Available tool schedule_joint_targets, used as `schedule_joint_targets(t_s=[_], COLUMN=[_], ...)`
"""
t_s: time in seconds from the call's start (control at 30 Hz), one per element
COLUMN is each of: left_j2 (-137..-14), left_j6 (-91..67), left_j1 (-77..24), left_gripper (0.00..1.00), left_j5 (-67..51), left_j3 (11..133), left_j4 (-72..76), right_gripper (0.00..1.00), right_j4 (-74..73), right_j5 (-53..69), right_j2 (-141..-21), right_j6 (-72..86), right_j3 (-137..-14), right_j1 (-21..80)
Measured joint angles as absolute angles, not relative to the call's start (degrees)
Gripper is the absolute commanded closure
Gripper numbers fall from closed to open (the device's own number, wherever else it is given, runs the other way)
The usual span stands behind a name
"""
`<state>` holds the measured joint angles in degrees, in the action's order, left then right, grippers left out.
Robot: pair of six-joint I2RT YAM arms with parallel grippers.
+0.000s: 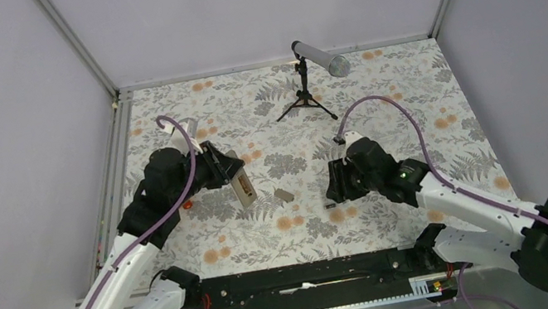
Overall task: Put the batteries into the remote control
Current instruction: Pick up the battery from the center of the board.
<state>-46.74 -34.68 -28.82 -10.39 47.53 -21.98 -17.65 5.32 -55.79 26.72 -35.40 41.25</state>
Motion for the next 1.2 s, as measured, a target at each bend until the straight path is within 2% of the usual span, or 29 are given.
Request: schedule_joint_targets(t_s=[0.13, 0.37, 0.6, 0.93, 1.2], left_j2=[-46.68, -46.54, -46.57, -46.57, -46.35], left_j6=[-34.52, -34.54, -35.22, -36.01, -36.05], left_j1=[-28.38, -28.01, -27.9, -27.09, -26.46], left_gripper=[1.0, 1.0, 1.0, 1.0, 1.0], left_j5=[-10.41, -10.85, -12.16, -13.32, -13.54], left_j3=[47.53, 47.44, 46.24, 45.34, 45.21], left_j4=[-22.9, -23.05, -22.57, -22.2, -22.2], right_gripper=[0.53, 0.55, 0.61, 0.62, 0.79], right_j4=[-19.22, -23.38, -23.2, -21.45, -21.28], right_j5=[-0.12, -9.5, -9.82, -9.52, -9.72], right_j2=[-60.64, -66.78, -74.0, -81.06, -85.91], right_j6=[29.52, 31.77, 32.32, 32.34, 31.75], right_j3=[-36.73, -38.5, -39.46, -41.36, -44.21], right_j1=[41.32, 41.36, 41.36, 41.36, 41.36])
